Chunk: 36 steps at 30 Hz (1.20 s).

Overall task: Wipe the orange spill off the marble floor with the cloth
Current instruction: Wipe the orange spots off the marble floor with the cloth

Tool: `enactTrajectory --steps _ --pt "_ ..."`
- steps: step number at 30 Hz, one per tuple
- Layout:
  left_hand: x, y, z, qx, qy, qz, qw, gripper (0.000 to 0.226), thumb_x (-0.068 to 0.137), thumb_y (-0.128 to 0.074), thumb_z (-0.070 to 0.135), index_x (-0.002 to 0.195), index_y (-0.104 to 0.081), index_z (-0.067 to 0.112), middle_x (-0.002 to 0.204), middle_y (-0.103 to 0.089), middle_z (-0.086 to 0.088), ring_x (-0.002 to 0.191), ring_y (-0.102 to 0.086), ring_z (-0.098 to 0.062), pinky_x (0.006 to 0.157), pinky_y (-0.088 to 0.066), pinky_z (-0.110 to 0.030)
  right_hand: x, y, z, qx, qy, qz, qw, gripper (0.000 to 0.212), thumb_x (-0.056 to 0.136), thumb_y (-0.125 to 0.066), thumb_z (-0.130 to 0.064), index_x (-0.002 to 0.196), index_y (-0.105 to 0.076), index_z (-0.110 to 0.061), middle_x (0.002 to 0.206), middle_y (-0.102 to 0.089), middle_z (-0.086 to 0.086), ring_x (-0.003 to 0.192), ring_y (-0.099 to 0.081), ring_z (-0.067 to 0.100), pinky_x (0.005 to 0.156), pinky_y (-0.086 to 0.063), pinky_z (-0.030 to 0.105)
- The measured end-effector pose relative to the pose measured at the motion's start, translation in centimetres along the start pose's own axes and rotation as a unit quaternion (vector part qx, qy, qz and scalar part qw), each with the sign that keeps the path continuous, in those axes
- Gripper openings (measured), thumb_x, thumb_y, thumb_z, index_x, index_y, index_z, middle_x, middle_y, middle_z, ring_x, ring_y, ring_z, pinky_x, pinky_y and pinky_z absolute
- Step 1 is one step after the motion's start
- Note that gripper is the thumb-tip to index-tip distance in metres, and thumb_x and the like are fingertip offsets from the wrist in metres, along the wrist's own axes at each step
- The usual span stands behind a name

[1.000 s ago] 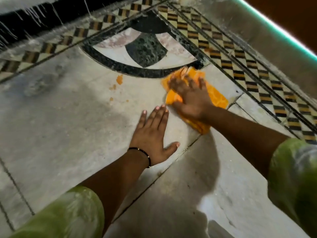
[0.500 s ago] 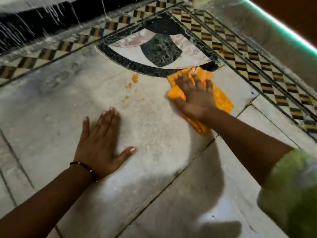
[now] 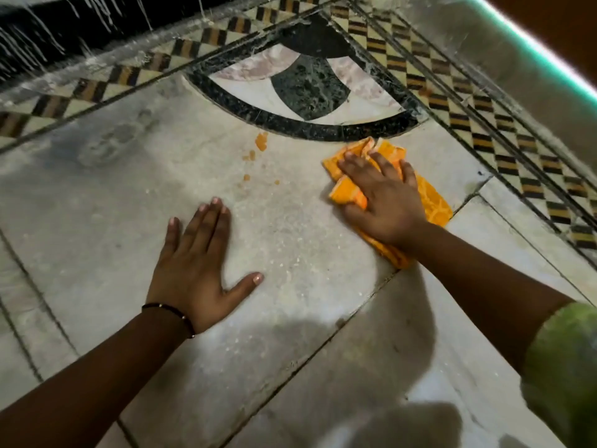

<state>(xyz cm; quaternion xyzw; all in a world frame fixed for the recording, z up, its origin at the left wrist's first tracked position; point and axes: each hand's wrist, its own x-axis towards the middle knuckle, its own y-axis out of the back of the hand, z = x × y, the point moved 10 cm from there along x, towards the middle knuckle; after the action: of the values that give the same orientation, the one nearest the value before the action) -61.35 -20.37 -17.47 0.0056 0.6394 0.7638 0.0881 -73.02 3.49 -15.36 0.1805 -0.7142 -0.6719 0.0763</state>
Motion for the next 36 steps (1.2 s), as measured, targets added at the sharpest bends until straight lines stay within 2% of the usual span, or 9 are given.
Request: enactTrajectory --steps 5,13,16,21,24,27,31,33,36 --pt "0.1 -0.1 0.1 0.009 0.000 0.007 1.000 0.100 0.081 -0.022 0.078 0.151 -0.009 0.008 0.160 -0.005 -0.008 0.147 -0.005 -0.022 0.117 0.001 -0.047 6.5 -0.5 -0.3 0.053 -0.223 -0.005 0.973 0.072 0.091 -0.024 -0.061 0.153 -0.009 -0.027 0.162 -0.005 -0.005 0.148 0.005 0.027 0.111 0.008 0.062" --pt "0.0 0.0 0.0 0.001 -0.003 0.009 1.000 0.100 0.079 -0.026 0.078 0.151 -0.012 0.010 0.160 -0.008 -0.006 0.147 -0.005 -0.020 0.117 0.005 -0.044 -3.0 -1.2 -9.8 -0.002 0.111 0.025 0.994 0.076 0.080 -0.027 -0.063 0.150 -0.026 -0.032 0.159 -0.021 -0.007 0.148 -0.011 0.025 0.115 -0.001 0.057" --pt "-0.1 0.3 -0.4 -0.004 0.004 0.020 1.000 0.102 0.078 -0.023 0.080 0.152 -0.009 0.012 0.160 -0.003 -0.004 0.147 0.000 -0.020 0.117 0.007 -0.048 -6.4 -0.7 -7.1 0.047 0.073 0.040 0.995 0.081 0.078 -0.033 -0.074 0.149 -0.016 -0.040 0.160 -0.010 -0.007 0.148 -0.004 0.023 0.115 0.000 0.056" --pt "-0.4 0.9 -1.7 -0.050 0.057 0.054 0.996 0.094 0.082 -0.025 0.072 0.150 -0.014 0.007 0.159 -0.008 -0.012 0.147 -0.003 -0.028 0.116 0.007 -0.047 -8.5 -1.4 -7.1 0.131 -0.104 0.013 0.986 0.082 0.079 -0.003 -0.074 0.150 -0.017 -0.037 0.161 -0.005 -0.012 0.148 0.006 0.019 0.116 0.011 0.049" --pt "-1.1 1.0 -3.0 -0.068 0.056 0.067 0.994 0.078 0.087 -0.025 0.057 0.147 -0.028 0.006 0.156 -0.022 -0.012 0.144 -0.019 -0.029 0.115 -0.007 -0.053 -9.2 -1.8 -12.0 0.172 -0.009 0.001 0.985 0.082 0.081 -0.001 -0.078 0.149 -0.023 -0.037 0.159 -0.012 -0.017 0.148 0.009 0.019 0.115 0.014 0.049" --pt "-1.9 1.0 -4.6 -0.049 0.069 0.076 0.993 0.068 0.090 -0.025 0.047 0.147 -0.030 0.010 0.156 -0.025 -0.008 0.144 -0.020 -0.028 0.114 -0.009 -0.056 -9.4 -3.1 -13.4 0.068 0.095 -0.056 0.992 0.099 0.071 -0.022 -0.088 0.152 -0.009 -0.034 0.161 -0.002 -0.011 0.148 0.010 0.028 0.113 0.008 0.059" --pt "-1.5 0.8 -5.0 -0.044 0.093 0.058 0.993 0.070 0.088 -0.019 0.045 0.151 -0.019 0.014 0.159 -0.014 -0.003 0.147 -0.008 -0.022 0.116 -0.001 -0.050 -7.6 -2.0 -13.4 0.033 0.136 -0.045 0.989 0.080 0.075 -0.044 -0.055 0.146 -0.036 -0.019 0.154 -0.033 0.011 0.135 -0.035 0.044 0.105 -0.030 0.064" --pt "-1.5 0.8 -4.9 -0.047 0.094 0.057 0.993 0.070 0.088 -0.018 0.044 0.151 -0.017 0.014 0.160 -0.012 -0.002 0.147 -0.007 -0.020 0.117 0.000 -0.049 -6.0 1.5 -12.5 0.172 0.102 0.028 0.979 0.060 0.071 -0.058 -0.029 0.129 -0.057 -0.014 0.131 -0.059 0.015 0.115 -0.059 0.035 0.099 -0.045 0.045" --pt "-1.7 0.9 -5.2 -0.053 0.094 0.066 0.992 0.067 0.089 -0.018 0.041 0.150 -0.019 0.014 0.159 -0.013 -0.001 0.147 -0.007 -0.019 0.117 0.000 -0.047 -3.3 5.5 -11.4 0.461 0.014 0.026 0.887 0.028 0.075 -0.070 -0.013 0.100 -0.066 -0.023 0.089 -0.072 -0.007 0.081 -0.065 0.004 0.076 -0.052 0.019"
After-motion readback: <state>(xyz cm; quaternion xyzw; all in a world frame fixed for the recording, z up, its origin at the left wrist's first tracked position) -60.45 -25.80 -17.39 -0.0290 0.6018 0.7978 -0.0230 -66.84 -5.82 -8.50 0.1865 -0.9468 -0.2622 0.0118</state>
